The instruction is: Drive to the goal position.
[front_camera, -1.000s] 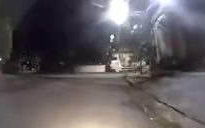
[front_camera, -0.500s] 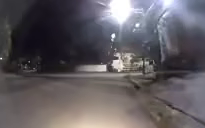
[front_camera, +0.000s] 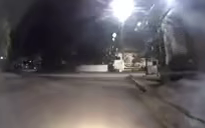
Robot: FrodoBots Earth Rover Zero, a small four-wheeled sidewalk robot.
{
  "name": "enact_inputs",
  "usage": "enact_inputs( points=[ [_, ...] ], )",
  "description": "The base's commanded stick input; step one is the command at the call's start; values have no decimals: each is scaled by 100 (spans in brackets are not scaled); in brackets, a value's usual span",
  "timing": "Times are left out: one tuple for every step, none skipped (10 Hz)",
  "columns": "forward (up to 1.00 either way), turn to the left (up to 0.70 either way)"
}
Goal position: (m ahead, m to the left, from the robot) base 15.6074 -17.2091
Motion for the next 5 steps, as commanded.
enact_inputs(
  points=[
    [70, 0],
    [70, 0],
    [70, 0],
    [70, -30],
    [70, -35]
  ],
)
